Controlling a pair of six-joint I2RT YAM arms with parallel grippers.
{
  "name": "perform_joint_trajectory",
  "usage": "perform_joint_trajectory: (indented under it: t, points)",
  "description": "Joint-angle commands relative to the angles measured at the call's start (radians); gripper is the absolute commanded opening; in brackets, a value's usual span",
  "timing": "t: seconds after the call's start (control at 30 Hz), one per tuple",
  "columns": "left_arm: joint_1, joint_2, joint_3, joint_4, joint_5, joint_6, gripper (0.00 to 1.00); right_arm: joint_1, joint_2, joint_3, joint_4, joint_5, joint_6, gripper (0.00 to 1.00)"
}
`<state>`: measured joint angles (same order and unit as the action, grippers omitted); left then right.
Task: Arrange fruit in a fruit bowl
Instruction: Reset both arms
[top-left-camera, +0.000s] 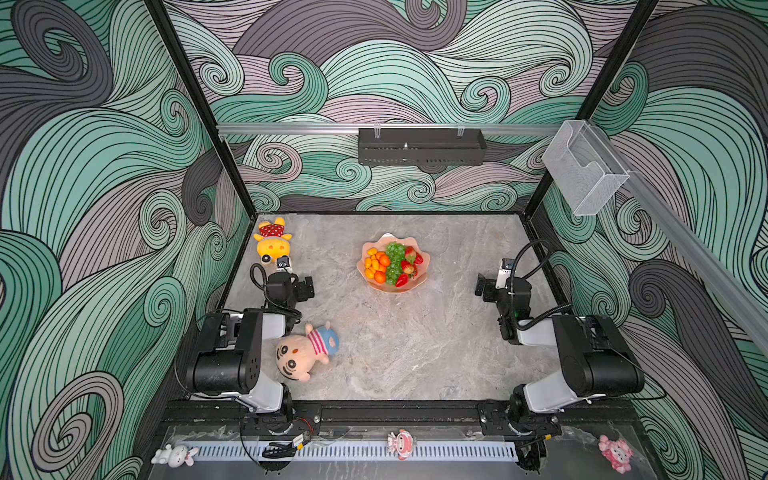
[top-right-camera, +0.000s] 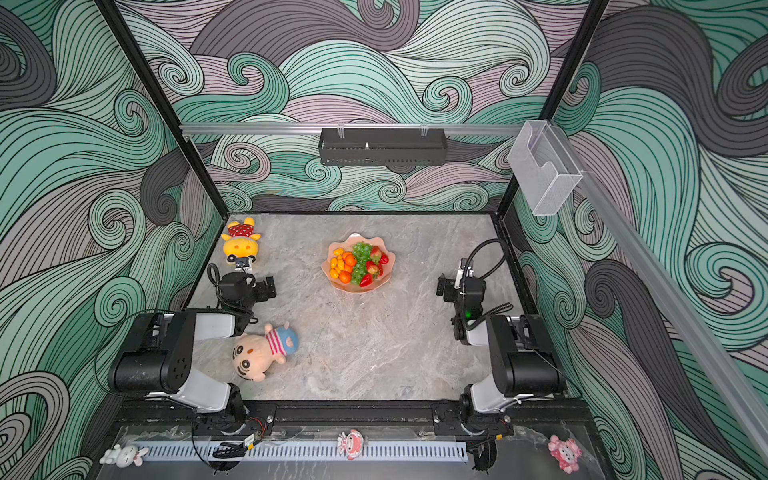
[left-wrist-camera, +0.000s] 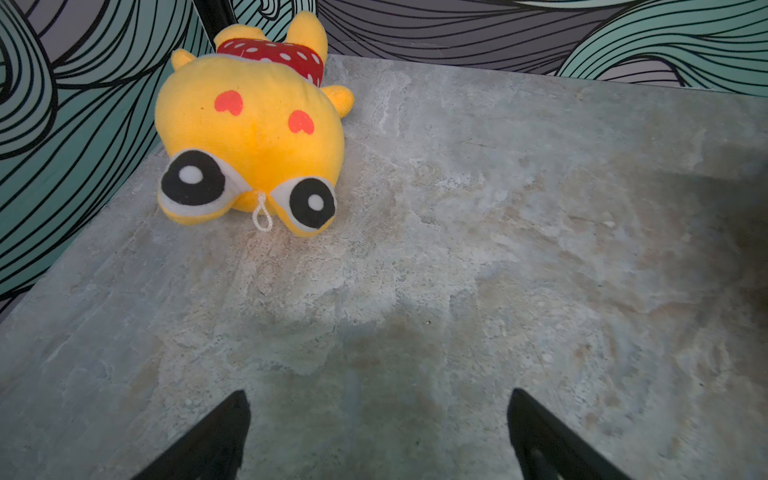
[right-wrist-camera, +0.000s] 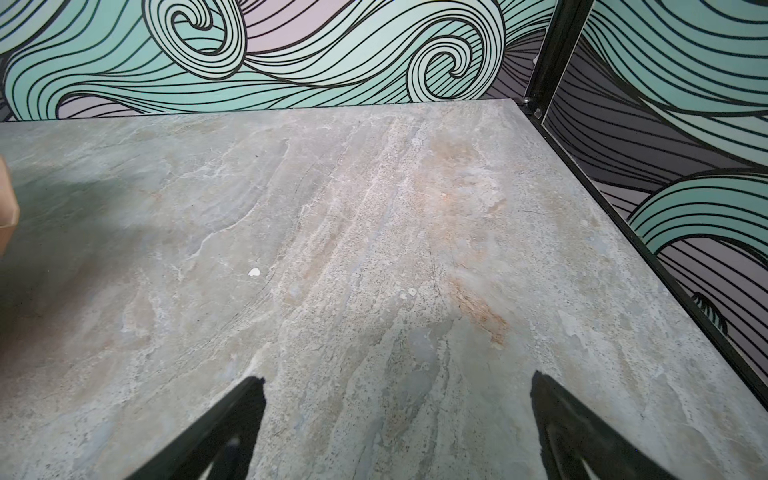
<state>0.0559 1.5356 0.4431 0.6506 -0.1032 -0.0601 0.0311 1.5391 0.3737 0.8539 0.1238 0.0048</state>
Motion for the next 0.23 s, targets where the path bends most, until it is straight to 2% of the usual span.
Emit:
perform_joint_trajectory:
  t: [0.0,0.2]
  points:
    - [0.002,-0.012,0.029,0.007,0.011,0.011,0.99,0.007,0.001,0.026,0.002,0.01,-0.014,1.0]
    - [0.002,-0.012,0.028,0.008,0.012,0.011,0.99,0.009,-0.002,0.022,0.01,0.012,-0.017,1.0]
